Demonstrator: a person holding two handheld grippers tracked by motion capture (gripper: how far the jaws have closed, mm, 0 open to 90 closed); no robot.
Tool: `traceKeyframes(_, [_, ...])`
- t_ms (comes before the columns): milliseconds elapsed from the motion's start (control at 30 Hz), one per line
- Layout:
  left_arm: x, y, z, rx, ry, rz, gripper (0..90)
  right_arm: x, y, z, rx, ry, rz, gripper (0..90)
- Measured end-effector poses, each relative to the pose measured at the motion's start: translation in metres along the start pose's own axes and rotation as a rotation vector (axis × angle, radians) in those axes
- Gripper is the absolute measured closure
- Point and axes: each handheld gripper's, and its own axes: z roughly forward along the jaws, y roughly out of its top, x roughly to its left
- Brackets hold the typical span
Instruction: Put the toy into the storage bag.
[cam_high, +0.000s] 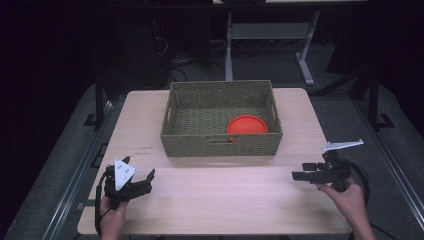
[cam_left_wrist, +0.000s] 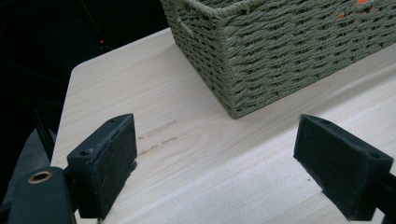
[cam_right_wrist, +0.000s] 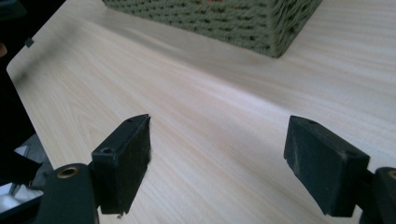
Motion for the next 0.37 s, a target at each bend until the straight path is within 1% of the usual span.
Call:
traceKeyframes(33, [0.0,0.0,0.0,0.0,0.0,0.0,12.7,0.0,0.0,0.0,0.0,0.0,0.0,22.2])
traceKeyframes(67, [0.0,0.0,0.0,0.0,0.0,-0.003,12.8,0.001,-0.006,0.0,0.001,0.003,-0.009,22.1])
traceKeyframes(100, [0.0,0.0,0.0,0.0,0.0,-0.003,12.7,0.001,-0.006,0.0,0.001,0.003,-0.009,22.1])
traceKeyframes(133, [0.0,0.0,0.001,0.003,0.0,-0.006,12.7,0.002,-0.012,0.001,-0.006,0.005,-0.013,21.0])
traceKeyframes(167, [0.0,0.0,0.001,0.003,0.0,-0.006,12.7,0.002,-0.012,0.001,-0.006,0.005,-0.013,21.0])
traceKeyframes(200, [0.001,0.0,0.001,0.002,0.001,-0.008,12.8,0.006,-0.019,0.002,-0.033,0.019,-0.009,20.3])
traceKeyframes(233, [0.001,0.0,0.001,0.0,0.0,-0.008,12.7,0.008,-0.023,0.002,-0.055,0.03,-0.014,20.1])
traceKeyframes(267, [0.001,0.0,0.001,0.0,0.0,-0.005,12.7,0.01,-0.028,0.002,-0.091,0.038,-0.023,19.0])
traceKeyframes(300, [0.001,0.0,0.001,0.0,0.0,-0.005,12.7,0.01,-0.028,0.002,-0.091,0.038,-0.023,19.0])
traceKeyframes(367, [0.001,0.0,0.002,0.004,0.0,0.002,12.7,0.013,-0.044,0.006,-0.205,0.084,-0.044,19.1])
